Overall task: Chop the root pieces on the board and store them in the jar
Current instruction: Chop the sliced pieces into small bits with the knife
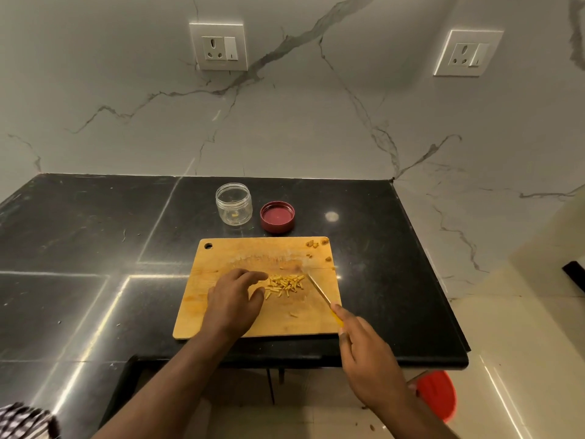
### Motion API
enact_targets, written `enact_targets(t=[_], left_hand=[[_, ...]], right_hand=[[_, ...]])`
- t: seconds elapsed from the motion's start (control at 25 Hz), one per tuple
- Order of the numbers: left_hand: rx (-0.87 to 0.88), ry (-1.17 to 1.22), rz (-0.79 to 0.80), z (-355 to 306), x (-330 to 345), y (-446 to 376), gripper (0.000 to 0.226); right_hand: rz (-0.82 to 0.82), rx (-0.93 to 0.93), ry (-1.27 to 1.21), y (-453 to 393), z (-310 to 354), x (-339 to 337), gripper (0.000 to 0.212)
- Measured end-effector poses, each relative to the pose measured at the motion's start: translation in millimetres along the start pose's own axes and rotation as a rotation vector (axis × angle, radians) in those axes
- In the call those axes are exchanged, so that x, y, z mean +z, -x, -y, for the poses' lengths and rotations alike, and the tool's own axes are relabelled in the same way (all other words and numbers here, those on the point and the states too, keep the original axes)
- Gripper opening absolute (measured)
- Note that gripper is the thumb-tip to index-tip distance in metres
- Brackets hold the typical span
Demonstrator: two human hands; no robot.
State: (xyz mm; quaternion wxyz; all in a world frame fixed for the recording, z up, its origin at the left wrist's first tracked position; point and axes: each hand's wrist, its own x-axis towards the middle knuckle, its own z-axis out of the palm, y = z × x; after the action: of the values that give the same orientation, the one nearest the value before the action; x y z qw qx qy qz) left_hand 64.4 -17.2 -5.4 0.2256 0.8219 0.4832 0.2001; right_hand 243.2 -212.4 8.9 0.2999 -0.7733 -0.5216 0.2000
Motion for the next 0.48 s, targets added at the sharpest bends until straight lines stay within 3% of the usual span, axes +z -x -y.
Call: enact_targets(t=[0.16, 0.24, 0.36, 0.48], left_hand=[[-0.085, 0.09, -0.043, 14.6, -5.7, 8.7, 0.025], [-0.118, 0.114, -0.059, 21.2, -9.0, 12.2, 0.026], [-0.142, 0.159, -0.086, 19.8, -16.6, 18.1, 0.025], [-0.204, 0.455, -0.045, -6.6, -22.2, 23.0, 0.017]], right_hand=[[-0.029, -0.037, -0.068, -4.4, 5.4, -0.6, 0.045], [-0.013, 0.031, -0.117, -12.2, 5.8, -1.0, 0.043], [0.077, 0.188, -0.532, -16.3, 12.3, -4.6, 0.038], [0.113, 0.283, -0.984, -11.6, 27.5, -13.6, 0.038]])
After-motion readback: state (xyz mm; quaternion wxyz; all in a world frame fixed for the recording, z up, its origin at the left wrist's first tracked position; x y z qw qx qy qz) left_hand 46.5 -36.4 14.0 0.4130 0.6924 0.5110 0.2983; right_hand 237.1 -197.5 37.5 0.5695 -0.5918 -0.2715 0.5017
